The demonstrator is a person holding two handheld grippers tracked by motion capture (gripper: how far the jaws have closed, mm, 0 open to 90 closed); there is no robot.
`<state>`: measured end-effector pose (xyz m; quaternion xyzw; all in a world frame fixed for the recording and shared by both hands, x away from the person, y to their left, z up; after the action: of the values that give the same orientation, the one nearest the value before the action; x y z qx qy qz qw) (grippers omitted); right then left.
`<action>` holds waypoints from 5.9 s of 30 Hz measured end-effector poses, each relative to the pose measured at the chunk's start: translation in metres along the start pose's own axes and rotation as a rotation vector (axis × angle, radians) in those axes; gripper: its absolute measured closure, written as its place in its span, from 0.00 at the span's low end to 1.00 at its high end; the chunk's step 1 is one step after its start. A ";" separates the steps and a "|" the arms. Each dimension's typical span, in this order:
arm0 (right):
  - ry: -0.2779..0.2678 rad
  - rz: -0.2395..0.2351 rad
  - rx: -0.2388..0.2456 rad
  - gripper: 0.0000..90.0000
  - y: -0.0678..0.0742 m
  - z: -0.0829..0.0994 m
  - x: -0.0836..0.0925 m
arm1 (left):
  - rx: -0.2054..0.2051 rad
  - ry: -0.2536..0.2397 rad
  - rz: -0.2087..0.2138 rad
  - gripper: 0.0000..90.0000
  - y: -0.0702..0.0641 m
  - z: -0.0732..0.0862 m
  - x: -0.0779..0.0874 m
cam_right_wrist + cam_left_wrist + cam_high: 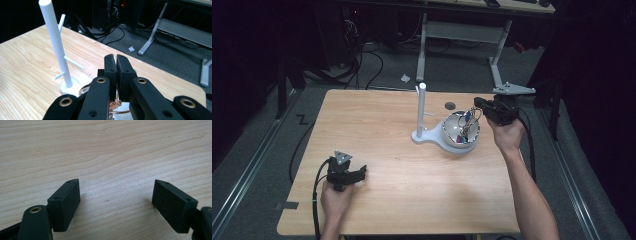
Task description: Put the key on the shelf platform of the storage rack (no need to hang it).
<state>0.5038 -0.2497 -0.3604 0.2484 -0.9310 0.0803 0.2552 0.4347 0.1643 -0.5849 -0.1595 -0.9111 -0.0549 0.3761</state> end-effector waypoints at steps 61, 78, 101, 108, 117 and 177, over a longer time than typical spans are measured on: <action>0.151 -0.032 -0.087 0.98 -0.003 0.075 -0.059 | 0.000 0.000 0.001 0.25 0.000 0.000 0.000; 0.208 -0.013 -0.111 0.97 -0.005 0.089 -0.076 | 0.001 0.001 0.002 0.25 0.000 0.000 0.000; 0.147 0.011 -0.152 0.60 -0.020 0.087 -0.039 | -0.004 0.002 -0.001 0.25 0.000 0.000 0.000; 0.085 0.024 -0.169 0.59 -0.025 0.086 -0.014 | -0.004 0.002 -0.001 0.26 0.000 0.000 0.000; 0.072 0.030 -0.149 0.57 -0.023 0.087 0.013 | -0.004 0.002 -0.001 0.25 0.000 0.000 0.000; 0.074 0.003 -0.210 0.52 0.023 0.186 0.031 | -0.007 0.002 -0.006 0.26 0.000 0.000 0.000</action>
<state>0.3879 -0.2947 -0.5040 0.2156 -0.9247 -0.0081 0.3138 0.4347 0.1638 -0.5851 -0.1581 -0.9109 -0.0596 0.3763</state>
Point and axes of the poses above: each handheld gripper's, and its own axes: x roughly backward along the jaws, z roughly out of its underside, y roughly to its left, the point moved 8 cm from there along -x, roughly forward along the jaws, and after that the axes turned 2 degrees about -z, right-handed, at the moved point
